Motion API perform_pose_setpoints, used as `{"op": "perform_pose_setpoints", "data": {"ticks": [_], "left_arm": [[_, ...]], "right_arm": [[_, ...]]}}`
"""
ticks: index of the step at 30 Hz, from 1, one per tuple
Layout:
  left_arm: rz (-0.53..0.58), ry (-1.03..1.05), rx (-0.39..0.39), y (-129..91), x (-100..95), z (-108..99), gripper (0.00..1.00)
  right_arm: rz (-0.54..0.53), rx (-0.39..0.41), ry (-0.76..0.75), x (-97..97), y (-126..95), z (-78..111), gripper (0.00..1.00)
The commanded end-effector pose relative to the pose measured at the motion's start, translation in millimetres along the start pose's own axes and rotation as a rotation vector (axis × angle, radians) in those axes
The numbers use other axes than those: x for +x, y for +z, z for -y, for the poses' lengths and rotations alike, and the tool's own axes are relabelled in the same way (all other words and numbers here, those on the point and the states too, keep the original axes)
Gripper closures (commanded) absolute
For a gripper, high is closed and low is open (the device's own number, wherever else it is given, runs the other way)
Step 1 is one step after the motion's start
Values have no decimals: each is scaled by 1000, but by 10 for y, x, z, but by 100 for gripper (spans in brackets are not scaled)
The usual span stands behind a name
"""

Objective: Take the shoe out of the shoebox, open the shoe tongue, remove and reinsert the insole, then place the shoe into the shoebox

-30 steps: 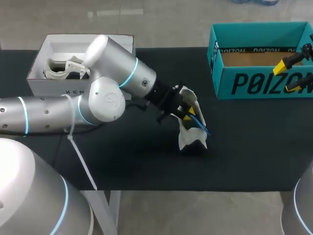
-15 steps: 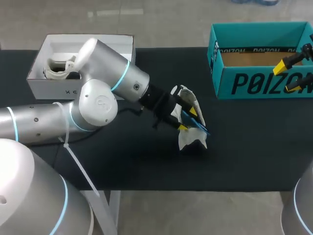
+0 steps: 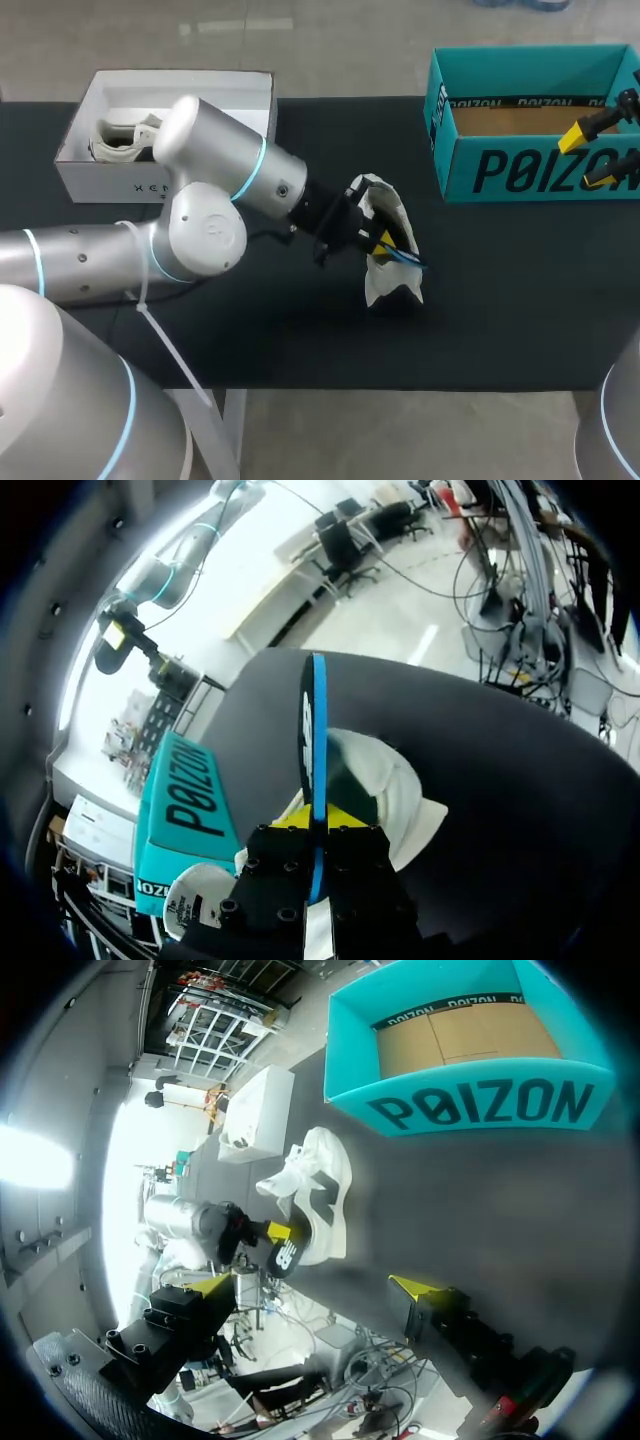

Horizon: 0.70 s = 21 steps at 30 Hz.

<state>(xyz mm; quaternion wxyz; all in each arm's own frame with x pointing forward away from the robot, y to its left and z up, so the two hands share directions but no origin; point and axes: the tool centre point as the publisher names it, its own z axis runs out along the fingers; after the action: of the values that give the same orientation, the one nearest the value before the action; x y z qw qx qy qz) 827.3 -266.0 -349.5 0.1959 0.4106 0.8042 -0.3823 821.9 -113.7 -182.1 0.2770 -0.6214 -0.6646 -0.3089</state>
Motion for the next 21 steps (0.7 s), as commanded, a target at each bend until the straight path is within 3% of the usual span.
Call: {"op": "perform_pose_setpoints", "data": {"ticks": [1, 7, 10, 11, 12, 14, 16, 19, 21], "left_arm": [[3, -9, -45, 139, -58, -114, 100], [36, -29, -96, 181, -135, -257, 100], [36, -61, -77, 85, -135, -224, 100], [32, -72, -64, 37, -123, -188, 84], [24, -61, -62, -6, -101, -143, 53], [18, -56, -34, -73, -71, -49, 49], [19, -39, -13, -109, -49, 42, 36], [17, -15, 15, -124, -19, 167, 40], [13, 0, 25, -110, -1, 217, 58]], "right_arm": [[3, 2, 1, 0, 1, -4, 0], [3, 2, 1, 0, 1, -4, 0], [3, 2, 1, 0, 1, -4, 0], [3, 2, 1, 0, 1, -4, 0], [3, 2, 1, 0, 1, -4, 0], [3, 2, 1, 0, 1, -4, 0], [3, 2, 1, 0, 1, -4, 0], [3, 2, 1, 0, 1, -4, 0], [3, 2, 1, 0, 1, -4, 0]]}}
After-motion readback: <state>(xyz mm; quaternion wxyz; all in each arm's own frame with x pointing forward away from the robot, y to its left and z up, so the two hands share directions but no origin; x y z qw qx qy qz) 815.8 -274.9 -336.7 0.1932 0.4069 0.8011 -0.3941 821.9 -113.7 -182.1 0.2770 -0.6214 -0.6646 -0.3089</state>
